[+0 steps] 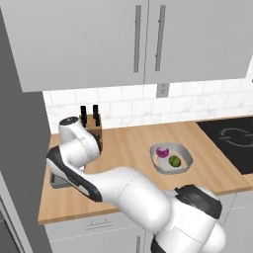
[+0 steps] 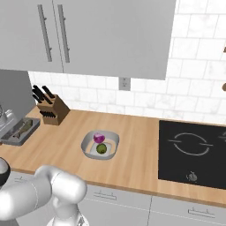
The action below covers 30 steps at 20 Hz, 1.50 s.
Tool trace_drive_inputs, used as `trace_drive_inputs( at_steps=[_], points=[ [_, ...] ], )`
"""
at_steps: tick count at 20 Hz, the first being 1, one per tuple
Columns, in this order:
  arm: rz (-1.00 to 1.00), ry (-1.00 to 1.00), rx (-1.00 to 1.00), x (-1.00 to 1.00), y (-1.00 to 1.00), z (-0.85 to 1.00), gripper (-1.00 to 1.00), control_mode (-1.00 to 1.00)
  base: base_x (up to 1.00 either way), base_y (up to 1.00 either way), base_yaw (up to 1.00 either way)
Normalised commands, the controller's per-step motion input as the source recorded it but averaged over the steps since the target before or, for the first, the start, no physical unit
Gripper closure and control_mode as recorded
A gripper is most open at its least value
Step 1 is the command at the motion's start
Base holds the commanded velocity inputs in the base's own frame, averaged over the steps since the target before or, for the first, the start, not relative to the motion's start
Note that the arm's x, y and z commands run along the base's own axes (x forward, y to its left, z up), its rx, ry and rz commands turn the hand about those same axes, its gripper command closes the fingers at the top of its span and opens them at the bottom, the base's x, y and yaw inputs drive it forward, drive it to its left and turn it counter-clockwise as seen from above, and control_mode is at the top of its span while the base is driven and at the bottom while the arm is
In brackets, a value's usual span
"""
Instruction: Take the meat container that has the fish and place it on the second highest rack of the freezer. Then take the vegetable container that has the onion and lime and place it on the highest rack of the freezer.
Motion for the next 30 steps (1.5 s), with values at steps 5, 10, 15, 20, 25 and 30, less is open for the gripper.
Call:
trace_drive_inputs(
  at_steps=[5, 10, 15, 20, 25, 30],
  points=[
    [0.00, 0.00, -0.01, 0.16, 0.28, -0.20, -1.00, -1.00, 0.00, 0.00, 0.00],
    [-0.03, 0.00, 0.00, 0.43, 0.21, -0.15, -1.00, -1.00, 0.00, 0.00, 0.00],
    [-0.05, 0.00, -0.02, 0.33, 0.28, -0.34, -1.00, -1.00, 0.00, 0.00, 0.00],
    [-0.04, 0.00, -0.01, 0.14, 0.20, -0.54, -1.00, -1.00, 0.00, 0.00, 0.00],
    [-0.06, 0.00, -0.01, 0.28, 0.21, -0.33, -1.00, -1.00, 0.00, 0.00, 0.00],
    [-0.07, 0.00, -0.01, 0.23, 0.12, -0.16, -1.00, -1.00, 0.00, 0.00, 0.00]
  ],
)
